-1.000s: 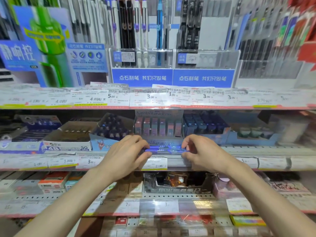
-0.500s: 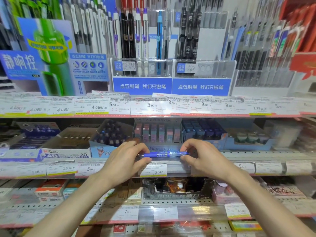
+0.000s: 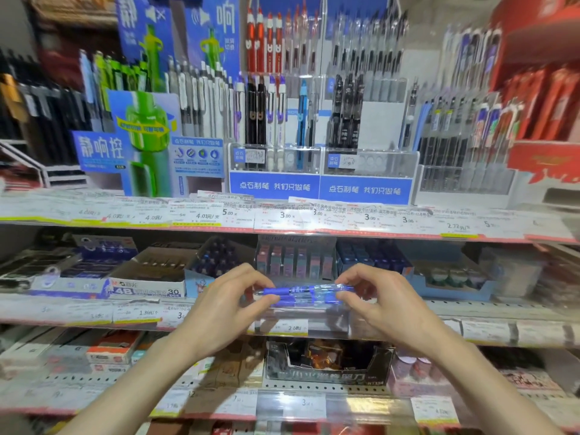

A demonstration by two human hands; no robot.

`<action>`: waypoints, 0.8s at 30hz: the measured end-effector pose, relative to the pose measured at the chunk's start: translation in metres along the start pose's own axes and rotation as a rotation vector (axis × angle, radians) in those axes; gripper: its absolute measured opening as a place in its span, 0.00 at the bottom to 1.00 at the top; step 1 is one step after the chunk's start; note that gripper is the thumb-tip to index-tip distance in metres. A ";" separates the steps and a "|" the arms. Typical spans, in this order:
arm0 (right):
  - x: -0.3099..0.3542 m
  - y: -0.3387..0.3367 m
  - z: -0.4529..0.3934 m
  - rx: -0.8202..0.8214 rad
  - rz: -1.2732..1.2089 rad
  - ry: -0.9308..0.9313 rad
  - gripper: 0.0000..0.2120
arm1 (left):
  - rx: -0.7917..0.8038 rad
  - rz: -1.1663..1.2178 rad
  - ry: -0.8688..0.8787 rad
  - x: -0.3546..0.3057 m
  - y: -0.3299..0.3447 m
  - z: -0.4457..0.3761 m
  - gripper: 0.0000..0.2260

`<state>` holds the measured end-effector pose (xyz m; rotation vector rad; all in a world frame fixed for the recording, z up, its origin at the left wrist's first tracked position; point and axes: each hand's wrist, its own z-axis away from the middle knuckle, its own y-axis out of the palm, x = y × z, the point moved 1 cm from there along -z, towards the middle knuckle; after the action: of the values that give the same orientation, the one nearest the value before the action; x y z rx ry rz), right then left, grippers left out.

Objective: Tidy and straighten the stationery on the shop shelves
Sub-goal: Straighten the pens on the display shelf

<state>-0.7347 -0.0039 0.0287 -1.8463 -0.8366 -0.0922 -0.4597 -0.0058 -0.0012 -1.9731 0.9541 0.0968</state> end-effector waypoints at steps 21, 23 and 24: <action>0.112 -0.069 -0.056 -0.472 -0.902 0.096 0.14 | -0.319 -0.094 0.190 -0.057 -0.096 -0.063 0.09; 0.107 -0.066 -0.069 -0.518 -0.994 0.143 0.17 | -0.321 -0.112 0.183 -0.060 -0.091 -0.072 0.10; 0.104 -0.065 -0.073 -0.524 -1.035 0.163 0.18 | -0.316 -0.116 0.179 -0.062 -0.087 -0.075 0.10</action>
<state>-0.6714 -0.0007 0.1567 -1.6286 -1.6799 -1.1829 -0.4674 -0.0021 0.1290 -2.3559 0.9827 0.0053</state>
